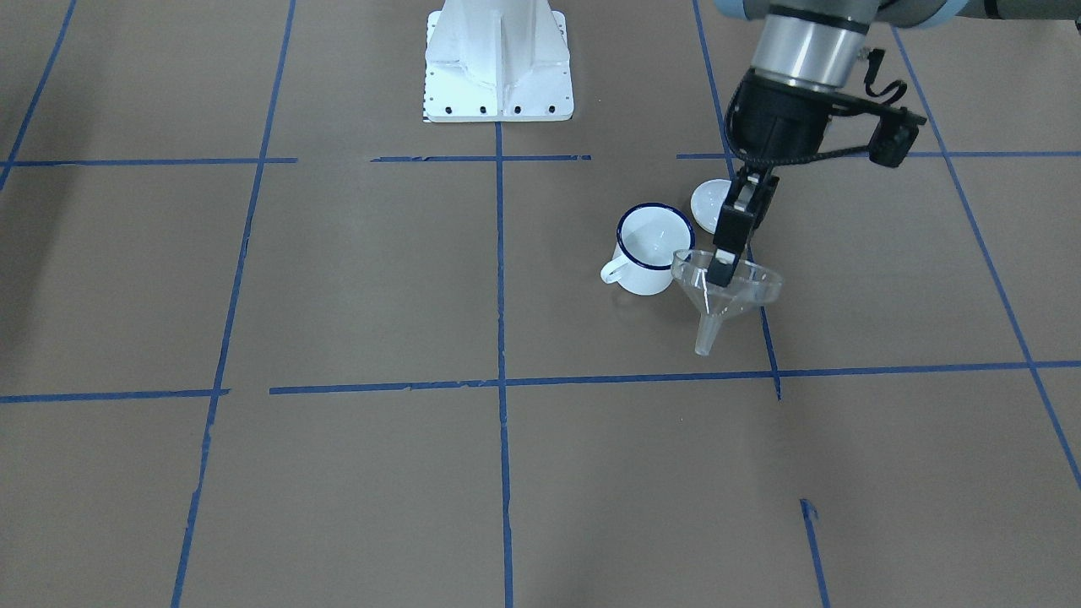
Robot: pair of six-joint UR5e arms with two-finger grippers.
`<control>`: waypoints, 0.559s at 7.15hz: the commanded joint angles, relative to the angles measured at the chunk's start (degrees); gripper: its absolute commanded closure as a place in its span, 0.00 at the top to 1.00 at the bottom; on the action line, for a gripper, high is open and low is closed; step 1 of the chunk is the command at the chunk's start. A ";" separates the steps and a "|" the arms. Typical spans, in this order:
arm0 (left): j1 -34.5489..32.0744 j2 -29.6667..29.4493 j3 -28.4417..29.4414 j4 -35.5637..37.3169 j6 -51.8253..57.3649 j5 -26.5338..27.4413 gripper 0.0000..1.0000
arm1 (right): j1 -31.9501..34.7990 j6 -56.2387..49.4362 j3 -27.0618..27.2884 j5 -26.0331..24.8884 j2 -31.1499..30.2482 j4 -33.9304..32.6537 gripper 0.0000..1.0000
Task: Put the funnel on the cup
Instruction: 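Lift the glass funnel and carry it over the open mug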
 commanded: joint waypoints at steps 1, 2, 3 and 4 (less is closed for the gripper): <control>1.77 -3.07 -7.59 18.61 8.08 -8.27 0.00 | 0.00 0.00 0.03 0.00 0.00 0.00 1.00; 3.44 -5.18 -7.78 25.22 13.60 -11.09 0.00 | 0.00 0.00 0.03 0.00 0.00 0.00 1.00; 5.80 -5.72 -7.79 29.89 18.88 -12.08 0.00 | 0.00 0.00 0.03 0.00 0.00 0.00 1.00; 7.91 -5.82 -6.57 32.55 21.98 -12.26 0.00 | 0.00 0.00 0.03 0.00 0.00 0.00 1.00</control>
